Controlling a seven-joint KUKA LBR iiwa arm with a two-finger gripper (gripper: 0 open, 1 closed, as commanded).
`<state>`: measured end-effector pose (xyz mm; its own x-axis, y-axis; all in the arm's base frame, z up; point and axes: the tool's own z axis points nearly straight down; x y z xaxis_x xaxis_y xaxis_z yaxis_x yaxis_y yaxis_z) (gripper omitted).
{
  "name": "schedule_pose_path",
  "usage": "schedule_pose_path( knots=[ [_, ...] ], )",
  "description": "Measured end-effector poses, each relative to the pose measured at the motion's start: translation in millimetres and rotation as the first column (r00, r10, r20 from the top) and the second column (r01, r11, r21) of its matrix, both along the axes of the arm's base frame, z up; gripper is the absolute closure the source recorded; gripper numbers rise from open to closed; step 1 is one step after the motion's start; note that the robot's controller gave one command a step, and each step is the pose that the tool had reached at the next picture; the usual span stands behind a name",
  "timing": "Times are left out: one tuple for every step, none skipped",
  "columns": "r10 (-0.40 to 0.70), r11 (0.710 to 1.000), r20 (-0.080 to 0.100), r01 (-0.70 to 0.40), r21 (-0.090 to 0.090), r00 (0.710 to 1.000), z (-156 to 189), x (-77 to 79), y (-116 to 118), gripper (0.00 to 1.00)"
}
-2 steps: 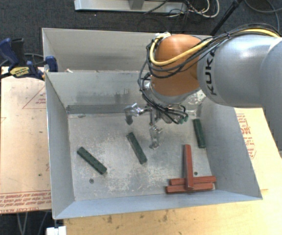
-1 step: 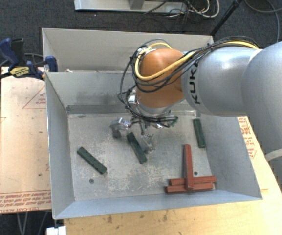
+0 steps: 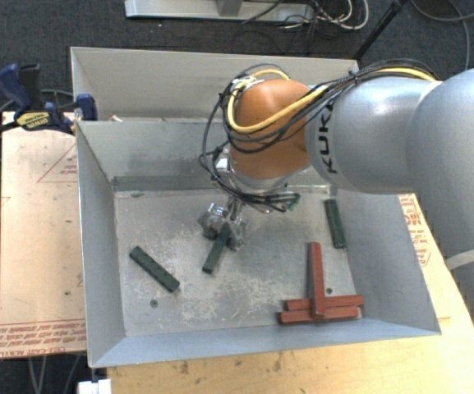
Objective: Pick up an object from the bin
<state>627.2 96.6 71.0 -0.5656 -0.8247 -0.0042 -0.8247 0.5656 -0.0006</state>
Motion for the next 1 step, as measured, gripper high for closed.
schedule_pose_path(
  knots=[
    [0.048, 0.999, 0.010, -0.048, 0.000, 0.999, 141.2, 11.6, 14.9, 1.00]
  ],
)
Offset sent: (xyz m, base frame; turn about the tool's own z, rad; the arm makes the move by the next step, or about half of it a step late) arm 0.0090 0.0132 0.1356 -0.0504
